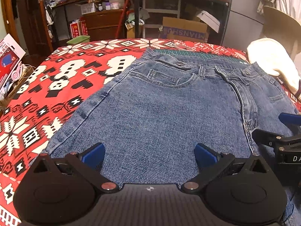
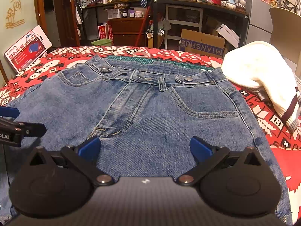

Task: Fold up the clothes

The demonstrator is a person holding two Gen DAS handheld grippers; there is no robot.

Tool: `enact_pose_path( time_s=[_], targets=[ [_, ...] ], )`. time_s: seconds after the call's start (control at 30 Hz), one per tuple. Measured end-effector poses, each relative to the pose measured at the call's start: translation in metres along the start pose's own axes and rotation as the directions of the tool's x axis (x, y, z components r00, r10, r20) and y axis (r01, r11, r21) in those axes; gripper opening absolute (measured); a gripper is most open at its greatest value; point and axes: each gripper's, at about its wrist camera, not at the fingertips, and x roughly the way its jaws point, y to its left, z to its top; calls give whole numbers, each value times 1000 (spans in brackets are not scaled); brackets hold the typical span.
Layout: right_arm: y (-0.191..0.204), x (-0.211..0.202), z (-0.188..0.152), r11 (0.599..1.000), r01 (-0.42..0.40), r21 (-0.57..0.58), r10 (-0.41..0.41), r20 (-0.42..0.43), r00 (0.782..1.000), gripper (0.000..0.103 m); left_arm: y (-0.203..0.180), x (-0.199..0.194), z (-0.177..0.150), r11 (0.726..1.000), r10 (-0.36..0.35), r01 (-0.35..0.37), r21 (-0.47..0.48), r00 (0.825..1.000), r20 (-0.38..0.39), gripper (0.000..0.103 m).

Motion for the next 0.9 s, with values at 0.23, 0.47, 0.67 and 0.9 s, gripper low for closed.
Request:
enact_pose_path(
  time_s=[0.23, 0.47, 0.67, 0.9],
  targets=[
    [-2, 0, 0, 1000, -8, 8, 8, 2, 1000, 102, 1, -4, 1, 999, 29, -28, -23, 999, 17, 101],
    [-2, -9, 10, 999, -5, 42, 6, -18, 1000, 100, 7, -17, 3, 992, 94, -87, -96, 993, 72, 56],
    [16, -28, 36, 994, -95, -57, 93, -38, 995, 68, 22, -20, 4, 973, 142, -125, -193, 987, 77, 9],
    [41, -11, 70, 958, -255, -127, 228, -193, 954, 12, 58, -18, -5, 938, 188, -167, -303, 981, 42, 6]
  ],
)
